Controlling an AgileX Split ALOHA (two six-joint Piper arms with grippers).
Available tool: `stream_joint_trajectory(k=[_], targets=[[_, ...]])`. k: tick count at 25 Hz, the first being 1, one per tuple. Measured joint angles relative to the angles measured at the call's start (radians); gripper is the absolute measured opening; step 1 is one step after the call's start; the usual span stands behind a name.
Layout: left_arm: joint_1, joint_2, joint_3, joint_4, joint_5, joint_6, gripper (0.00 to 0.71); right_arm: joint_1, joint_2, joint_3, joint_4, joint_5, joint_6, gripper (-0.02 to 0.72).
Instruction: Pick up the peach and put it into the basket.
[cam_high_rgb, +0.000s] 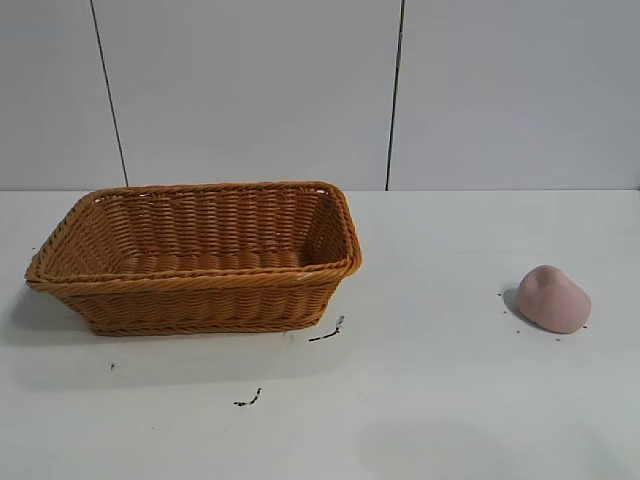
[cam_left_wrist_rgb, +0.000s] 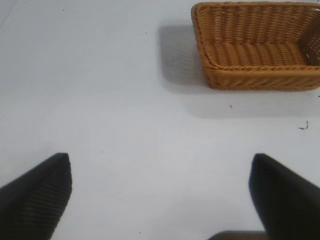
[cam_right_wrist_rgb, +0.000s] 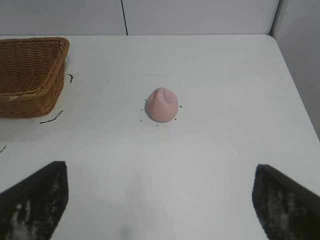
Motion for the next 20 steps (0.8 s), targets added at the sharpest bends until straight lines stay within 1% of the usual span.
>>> stream_joint_trajectory(k=[14,16,20], targets=[[0.0,0.0,0.0,0.0,0.0,0.0,0.693,0.0,0.028,-0.02,0.0,-0.006,0.0,0.696],[0.0,0.0,0.0,0.0,0.0,0.0,0.693,0.0,0.096,-0.055,-0.004,-0.035,0.0,0.696],[0.0,0.0,0.0,0.0,0.0,0.0,0.693,0.0,0.332,-0.148,-0.019,-0.116,0.0,0.696]])
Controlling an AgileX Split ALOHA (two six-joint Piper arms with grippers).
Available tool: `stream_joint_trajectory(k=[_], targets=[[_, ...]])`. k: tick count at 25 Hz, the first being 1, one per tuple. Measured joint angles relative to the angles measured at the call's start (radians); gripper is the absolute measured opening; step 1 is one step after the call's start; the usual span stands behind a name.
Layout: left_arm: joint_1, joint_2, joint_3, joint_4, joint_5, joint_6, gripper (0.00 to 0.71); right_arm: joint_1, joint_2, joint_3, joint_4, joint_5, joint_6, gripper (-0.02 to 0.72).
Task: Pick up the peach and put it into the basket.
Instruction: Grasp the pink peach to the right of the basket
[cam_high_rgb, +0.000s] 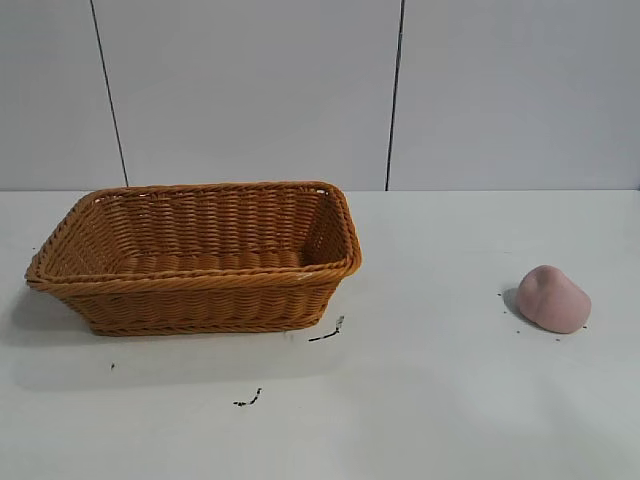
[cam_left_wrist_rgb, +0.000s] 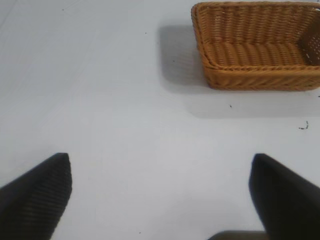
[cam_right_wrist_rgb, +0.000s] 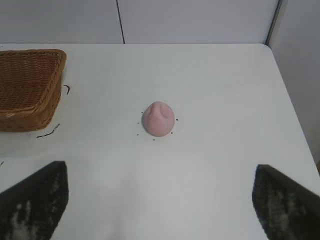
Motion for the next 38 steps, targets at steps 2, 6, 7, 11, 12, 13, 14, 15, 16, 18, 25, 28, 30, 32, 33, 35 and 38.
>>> stream_joint_trajectory(k=[2,6,7,11,12,13,14,15,16,18,25,28,30,32,33,35,38], targets=[[0.0,0.0,0.0,0.0,0.0,0.0,0.693,0.0,0.152,-0.051,-0.002,-0.04,0.0,0.696],[0.0,0.0,0.0,0.0,0.0,0.0,0.693,0.0,0.482,-0.173,-0.004,-0.065,0.0,0.696],[0.0,0.0,0.0,0.0,0.0,0.0,0.693,0.0,0.555,-0.202,-0.004,-0.064,0.0,0.696],[0.0,0.0,0.0,0.0,0.0,0.0,0.693,0.0,0.882,-0.344,-0.006,-0.066,-0.002,0.696],[0.0,0.0,0.0,0.0,0.0,0.0,0.693,0.0,0.956,-0.382,-0.006,-0.064,-0.004,0.696],[0.0,0.0,0.0,0.0,0.0,0.0,0.693,0.0,1.025,-0.419,-0.006,-0.058,-0.004,0.696],[0.0,0.0,0.0,0.0,0.0,0.0,0.693,0.0,1.078,-0.45,-0.006,-0.05,-0.004,0.696],[0.0,0.0,0.0,0.0,0.0,0.0,0.693,0.0,1.137,-0.484,-0.001,-0.043,-0.006,0.696],[0.0,0.0,0.0,0.0,0.0,0.0,0.693,0.0,1.19,-0.515,0.01,-0.037,-0.011,0.696],[0.0,0.0,0.0,0.0,0.0,0.0,0.693,0.0,1.272,-0.559,0.034,-0.027,-0.03,0.696],[0.0,0.0,0.0,0.0,0.0,0.0,0.693,0.0,1.426,-0.586,0.054,-0.048,-0.066,0.696],[0.0,0.0,0.0,0.0,0.0,0.0,0.693,0.006,1.45,-0.589,0.06,-0.064,-0.079,0.696],[0.0,0.0,0.0,0.0,0.0,0.0,0.693,0.019,1.452,-0.589,0.06,-0.078,-0.088,0.696],[0.0,0.0,0.0,0.0,0.0,0.0,0.693,0.034,1.452,-0.589,0.06,-0.104,-0.091,0.696],[0.0,0.0,0.0,0.0,0.0,0.0,0.693,0.038,1.454,-0.589,0.06,-0.116,-0.091,0.696],[0.0,0.0,0.0,0.0,0.0,0.0,0.693,0.038,1.467,-0.591,0.058,-0.131,-0.088,0.696],[0.0,0.0,0.0,0.0,0.0,0.0,0.693,0.038,1.505,-0.591,0.051,-0.151,-0.083,0.696]])
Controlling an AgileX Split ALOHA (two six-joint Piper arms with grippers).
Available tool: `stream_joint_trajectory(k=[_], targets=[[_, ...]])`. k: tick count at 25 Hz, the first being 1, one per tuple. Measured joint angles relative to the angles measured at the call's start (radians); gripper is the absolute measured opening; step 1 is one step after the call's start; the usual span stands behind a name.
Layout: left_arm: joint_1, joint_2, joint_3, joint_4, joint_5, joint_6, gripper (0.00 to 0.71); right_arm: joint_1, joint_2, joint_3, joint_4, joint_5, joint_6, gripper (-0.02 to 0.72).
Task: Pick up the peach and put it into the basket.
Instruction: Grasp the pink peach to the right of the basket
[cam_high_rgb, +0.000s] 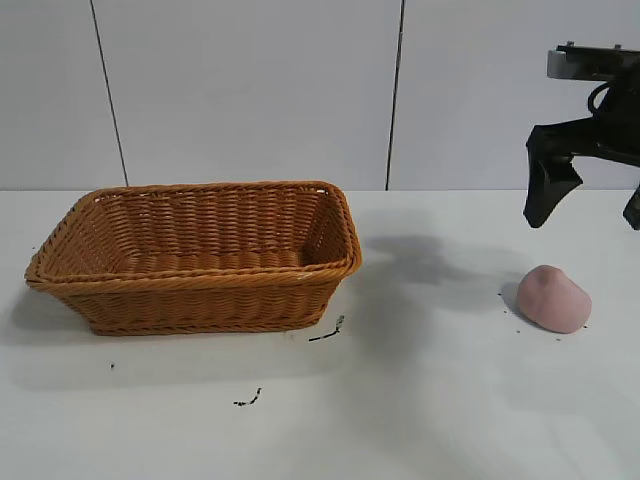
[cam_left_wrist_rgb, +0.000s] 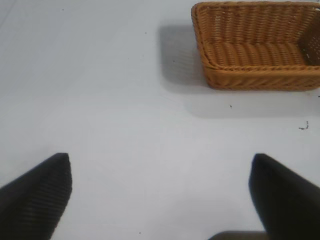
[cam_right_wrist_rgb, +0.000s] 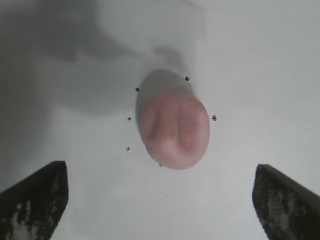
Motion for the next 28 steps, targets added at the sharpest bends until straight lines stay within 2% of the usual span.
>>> stream_joint_trajectory(k=[8,14,15,16,18,21,23,28], targets=[[0.0,0.0,0.0,0.0,0.0,0.0,0.693,0.0,0.16,-0.001,-0.012,-0.111,0.018,0.696],[0.0,0.0,0.0,0.0,0.0,0.0,0.693,0.0,0.225,-0.001,-0.012,-0.122,0.019,0.687],[0.0,0.0,0.0,0.0,0.0,0.0,0.693,0.0,0.225,-0.001,-0.012,-0.124,0.019,0.657],[0.0,0.0,0.0,0.0,0.0,0.0,0.693,0.0,0.224,-0.001,-0.012,-0.126,0.019,0.595],[0.0,0.0,0.0,0.0,0.0,0.0,0.693,0.0,0.224,-0.001,-0.012,-0.127,0.019,0.435],[0.0,0.0,0.0,0.0,0.0,0.0,0.693,0.0,0.223,-0.002,-0.012,-0.122,0.019,0.118],[0.0,0.0,0.0,0.0,0.0,0.0,0.693,0.0,0.216,-0.009,-0.012,-0.111,0.016,-0.006],[0.0,0.0,0.0,0.0,0.0,0.0,0.693,0.0,0.174,-0.08,-0.012,-0.005,-0.002,-0.017]])
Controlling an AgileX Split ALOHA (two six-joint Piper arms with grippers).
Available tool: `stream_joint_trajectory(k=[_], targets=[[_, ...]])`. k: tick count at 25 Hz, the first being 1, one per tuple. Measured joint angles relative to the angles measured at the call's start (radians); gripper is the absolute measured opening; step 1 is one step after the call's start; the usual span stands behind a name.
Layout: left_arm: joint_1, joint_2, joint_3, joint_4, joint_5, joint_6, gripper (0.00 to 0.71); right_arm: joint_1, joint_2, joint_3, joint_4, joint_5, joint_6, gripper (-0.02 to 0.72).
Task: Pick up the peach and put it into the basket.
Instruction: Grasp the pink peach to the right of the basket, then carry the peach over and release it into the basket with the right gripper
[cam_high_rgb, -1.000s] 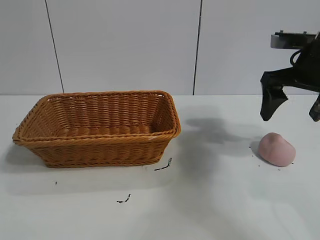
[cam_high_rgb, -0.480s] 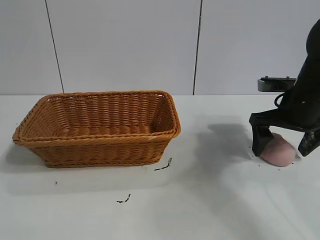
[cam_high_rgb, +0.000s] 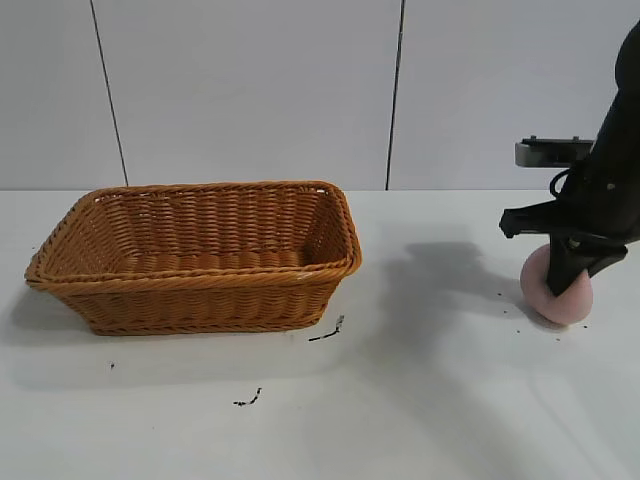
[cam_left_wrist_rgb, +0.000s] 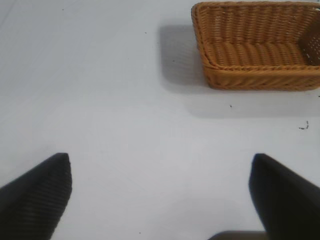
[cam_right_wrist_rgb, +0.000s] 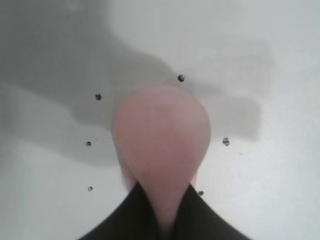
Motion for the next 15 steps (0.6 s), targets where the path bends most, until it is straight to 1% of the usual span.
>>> stream_joint_trajectory(k=[5,8,10,12,15], targets=[[0.0,0.0,0.0,0.0,0.0,0.0,0.693,0.0,-0.1,-0.179,0.014,0.153,-0.002,-0.017],[0.0,0.0,0.0,0.0,0.0,0.0,0.693,0.0,-0.122,-0.303,0.047,0.227,-0.002,-0.017],[0.0,0.0,0.0,0.0,0.0,0.0,0.693,0.009,-0.115,-0.378,0.057,0.255,0.003,-0.017],[0.0,0.0,0.0,0.0,0.0,0.0,0.693,0.039,-0.096,-0.463,0.056,0.282,0.014,-0.017],[0.0,0.0,0.0,0.0,0.0,0.0,0.693,0.116,-0.038,-0.588,0.056,0.336,0.021,-0.017]])
